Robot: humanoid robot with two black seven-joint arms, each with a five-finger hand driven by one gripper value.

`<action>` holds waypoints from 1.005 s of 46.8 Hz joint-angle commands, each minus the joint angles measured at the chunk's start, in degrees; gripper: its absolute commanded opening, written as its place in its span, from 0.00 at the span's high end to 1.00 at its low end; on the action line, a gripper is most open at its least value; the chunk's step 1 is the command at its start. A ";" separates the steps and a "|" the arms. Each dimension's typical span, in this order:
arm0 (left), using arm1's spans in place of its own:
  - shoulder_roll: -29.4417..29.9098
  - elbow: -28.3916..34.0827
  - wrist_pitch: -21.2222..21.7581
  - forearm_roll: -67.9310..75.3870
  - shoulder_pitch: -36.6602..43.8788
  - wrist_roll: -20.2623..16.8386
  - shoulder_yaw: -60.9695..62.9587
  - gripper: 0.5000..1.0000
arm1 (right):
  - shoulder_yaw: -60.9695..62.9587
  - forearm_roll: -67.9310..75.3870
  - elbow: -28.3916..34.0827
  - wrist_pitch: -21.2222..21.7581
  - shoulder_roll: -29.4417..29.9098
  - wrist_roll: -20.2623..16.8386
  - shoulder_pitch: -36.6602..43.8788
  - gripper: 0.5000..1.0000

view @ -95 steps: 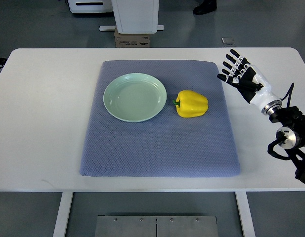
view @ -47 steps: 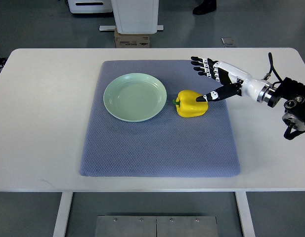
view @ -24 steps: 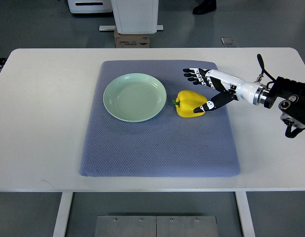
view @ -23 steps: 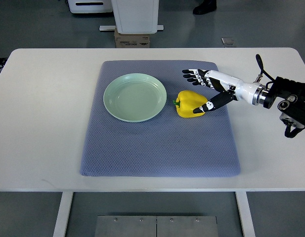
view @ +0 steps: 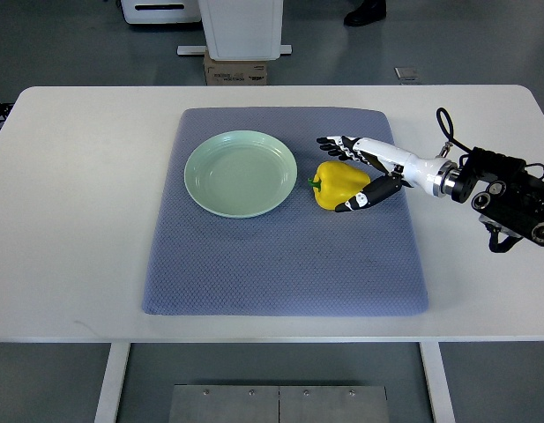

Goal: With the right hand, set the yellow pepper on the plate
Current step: 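Close the right hand's fingers around the yellow pepper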

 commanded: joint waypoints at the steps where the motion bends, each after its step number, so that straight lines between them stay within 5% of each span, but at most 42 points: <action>1: 0.00 0.00 0.00 0.00 -0.01 0.00 0.00 0.00 | -0.10 -0.01 -0.23 -0.30 0.27 -0.58 0.16 0.11; 47: 0.00 0.00 0.00 0.00 -0.01 0.00 0.00 0.00 | -4.40 -0.18 -4.54 -2.50 2.38 -1.37 0.60 0.27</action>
